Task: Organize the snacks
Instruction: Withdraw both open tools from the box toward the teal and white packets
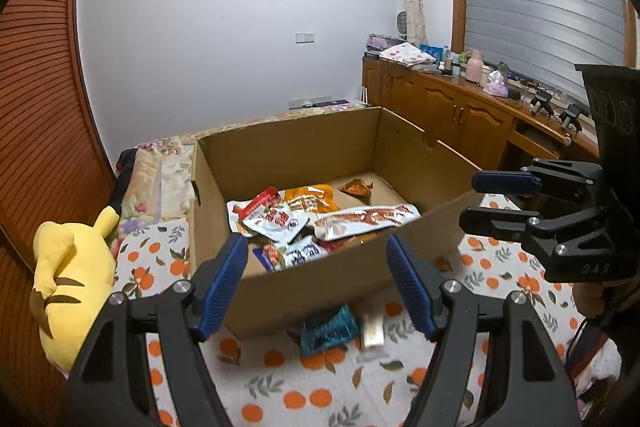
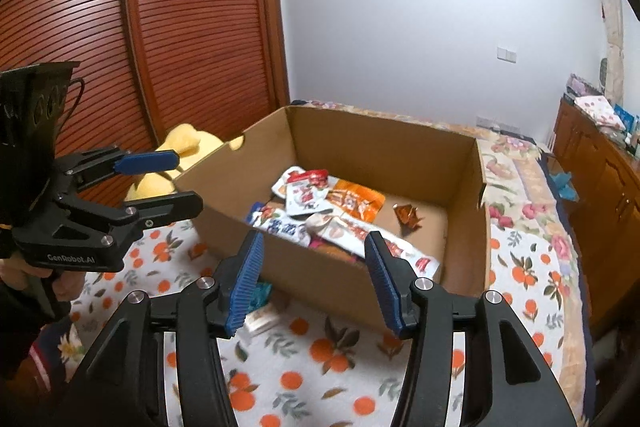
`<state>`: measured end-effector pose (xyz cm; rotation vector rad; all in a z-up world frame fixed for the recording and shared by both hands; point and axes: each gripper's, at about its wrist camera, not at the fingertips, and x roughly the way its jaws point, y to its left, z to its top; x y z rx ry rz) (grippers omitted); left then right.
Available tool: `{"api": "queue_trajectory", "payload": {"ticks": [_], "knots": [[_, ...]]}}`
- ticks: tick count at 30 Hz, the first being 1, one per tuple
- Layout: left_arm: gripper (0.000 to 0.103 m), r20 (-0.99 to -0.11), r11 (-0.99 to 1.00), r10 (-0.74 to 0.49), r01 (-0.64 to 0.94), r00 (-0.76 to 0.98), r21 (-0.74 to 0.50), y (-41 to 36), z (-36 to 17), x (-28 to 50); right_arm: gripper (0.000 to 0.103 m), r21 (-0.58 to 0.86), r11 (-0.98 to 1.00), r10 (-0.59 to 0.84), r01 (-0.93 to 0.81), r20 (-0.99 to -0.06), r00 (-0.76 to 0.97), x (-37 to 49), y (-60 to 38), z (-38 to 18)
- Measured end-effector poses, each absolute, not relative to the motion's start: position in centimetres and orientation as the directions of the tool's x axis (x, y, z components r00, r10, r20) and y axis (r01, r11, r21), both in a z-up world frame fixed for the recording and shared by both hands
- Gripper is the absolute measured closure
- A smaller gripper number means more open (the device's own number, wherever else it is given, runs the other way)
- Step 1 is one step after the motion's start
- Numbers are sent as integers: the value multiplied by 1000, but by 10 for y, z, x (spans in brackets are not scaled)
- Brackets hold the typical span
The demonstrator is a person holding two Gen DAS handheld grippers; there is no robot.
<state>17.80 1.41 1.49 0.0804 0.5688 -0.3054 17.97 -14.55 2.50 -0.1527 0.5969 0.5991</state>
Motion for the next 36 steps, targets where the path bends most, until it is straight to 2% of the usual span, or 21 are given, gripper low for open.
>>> {"api": "queue_trajectory", "payload": {"ticks": [20,36], "knots": [[31,-608,955,-264,292,749,-55,29,-35,138,49,54,808,492,-587,-611,620,140,-132,-4],[31,-639,965,-239,251,731,-73,47,-62,138,52,74,784,479,-616,-703,526,155,-92,-47]]}}
